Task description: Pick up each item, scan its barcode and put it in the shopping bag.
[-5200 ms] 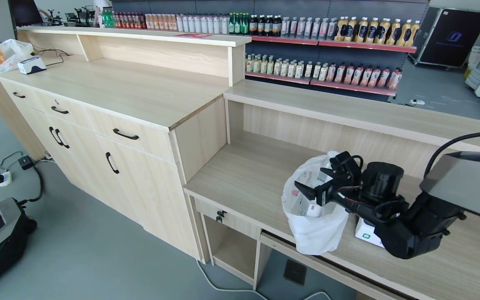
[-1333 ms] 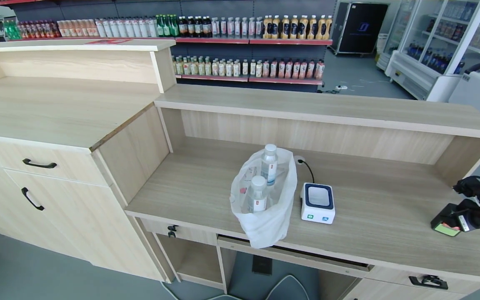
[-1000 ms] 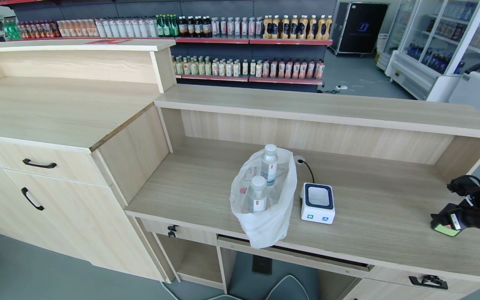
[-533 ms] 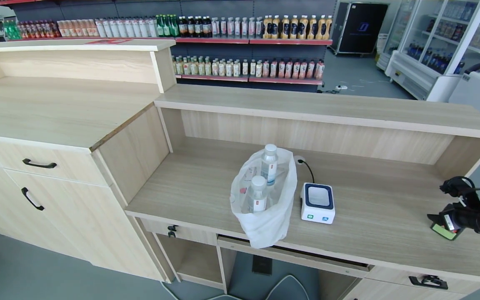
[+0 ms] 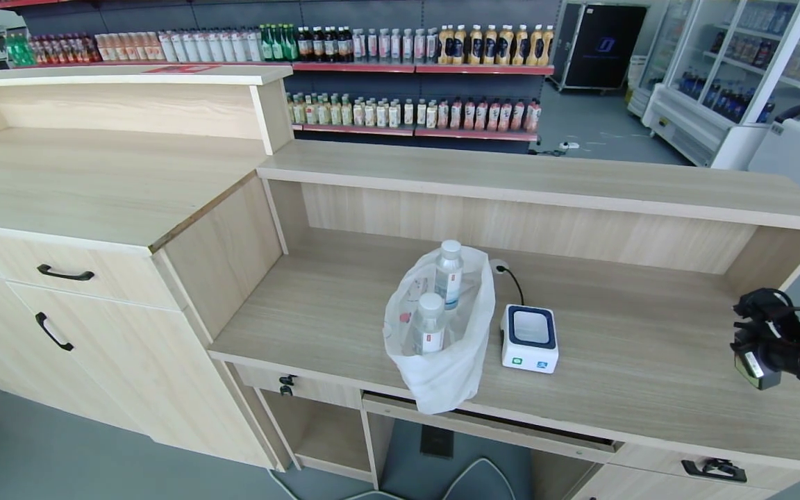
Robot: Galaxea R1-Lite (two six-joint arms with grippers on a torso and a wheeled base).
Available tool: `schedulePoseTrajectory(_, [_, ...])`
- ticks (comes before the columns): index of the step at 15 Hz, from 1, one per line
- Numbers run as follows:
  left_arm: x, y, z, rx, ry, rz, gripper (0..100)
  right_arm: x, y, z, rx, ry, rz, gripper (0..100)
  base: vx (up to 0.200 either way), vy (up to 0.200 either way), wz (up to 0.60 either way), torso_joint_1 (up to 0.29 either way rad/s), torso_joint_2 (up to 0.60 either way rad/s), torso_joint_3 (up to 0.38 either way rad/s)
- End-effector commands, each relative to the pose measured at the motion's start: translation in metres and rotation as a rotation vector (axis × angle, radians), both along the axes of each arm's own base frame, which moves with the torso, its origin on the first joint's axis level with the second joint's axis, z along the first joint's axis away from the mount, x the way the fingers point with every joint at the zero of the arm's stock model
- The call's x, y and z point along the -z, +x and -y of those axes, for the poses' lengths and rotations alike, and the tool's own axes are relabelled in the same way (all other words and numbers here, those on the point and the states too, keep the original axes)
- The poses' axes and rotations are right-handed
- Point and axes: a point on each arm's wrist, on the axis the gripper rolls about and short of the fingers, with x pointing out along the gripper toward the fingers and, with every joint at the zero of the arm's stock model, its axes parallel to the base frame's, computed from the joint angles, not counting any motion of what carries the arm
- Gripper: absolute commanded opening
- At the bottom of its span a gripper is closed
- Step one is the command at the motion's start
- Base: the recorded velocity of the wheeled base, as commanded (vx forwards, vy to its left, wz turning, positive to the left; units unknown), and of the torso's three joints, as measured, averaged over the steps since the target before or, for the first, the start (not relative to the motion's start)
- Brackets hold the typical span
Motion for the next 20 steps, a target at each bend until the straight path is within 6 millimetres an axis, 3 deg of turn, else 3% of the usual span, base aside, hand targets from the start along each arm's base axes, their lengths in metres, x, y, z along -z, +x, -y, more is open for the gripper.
schedulePoseTrajectory(1, [0.0, 0.0, 0.0, 0.0, 0.0, 0.001, 100, -0.065, -0.015, -0.009, -0.045, -0.196, 0.136, 0, 0.0, 0.0, 0.0, 0.0, 0.0, 0.0])
schedulePoseTrajectory(2, [0.0, 0.0, 0.0, 0.0, 0.0, 0.001, 100, -0.073, -0.019, -0.011, -0.047, -0.221, 0.153, 0, 0.0, 0.0, 0.0, 0.0, 0.0, 0.0])
schedulePoseTrajectory(3, [0.0, 0.0, 0.0, 0.0, 0.0, 0.001, 100, -0.114, -0.058, -0.038, -0.116, -0.341, 0.258, 0, 0.0, 0.0, 0.0, 0.0, 0.0, 0.0])
schedulePoseTrajectory(5, [0.0, 0.0, 0.0, 0.0, 0.0, 0.001, 100, -0.137, -0.108, -0.091, -0.421, -0.485, 0.365, 0, 0.0, 0.0, 0.0, 0.0, 0.0, 0.0])
schedulePoseTrajectory(7, [0.0, 0.0, 0.0, 0.0, 0.0, 0.001, 100, -0.161, -0.117, -0.14, -0.812, -0.698, 0.509, 0, 0.0, 0.0, 0.0, 0.0, 0.0, 0.0])
schedulePoseTrajectory(9, [0.0, 0.0, 0.0, 0.0, 0.0, 0.001, 100, -0.174, -0.115, -0.203, -1.113, -0.901, 0.676, 0, 0.0, 0.0, 0.0, 0.0, 0.0, 0.0])
schedulePoseTrajectory(12, [0.0, 0.0, 0.0, 0.0, 0.0, 0.001, 100, -0.176, -0.13, -0.284, -1.384, -1.278, 0.98, 0, 0.0, 0.0, 0.0, 0.0, 0.0, 0.0])
schedulePoseTrajectory(15, [0.0, 0.0, 0.0, 0.0, 0.0, 0.001, 100, -0.174, -0.153, -0.341, -1.515, -1.472, 1.28, 0, 0.0, 0.0, 0.0, 0.0, 0.0, 0.0])
schedulePoseTrajectory(18, [0.0, 0.0, 0.0, 0.0, 0.0, 0.001, 100, -0.18, -0.179, -0.361, -1.531, -1.53, 1.466, 0, 0.0, 0.0, 0.0, 0.0, 0.0, 0.0])
schedulePoseTrajectory(20, [0.0, 0.0, 0.0, 0.0, 0.0, 0.001, 100, -0.182, -0.186, -0.366, -1.531, -1.545, 1.515, 0, 0.0, 0.0, 0.0, 0.0, 0.0, 0.0])
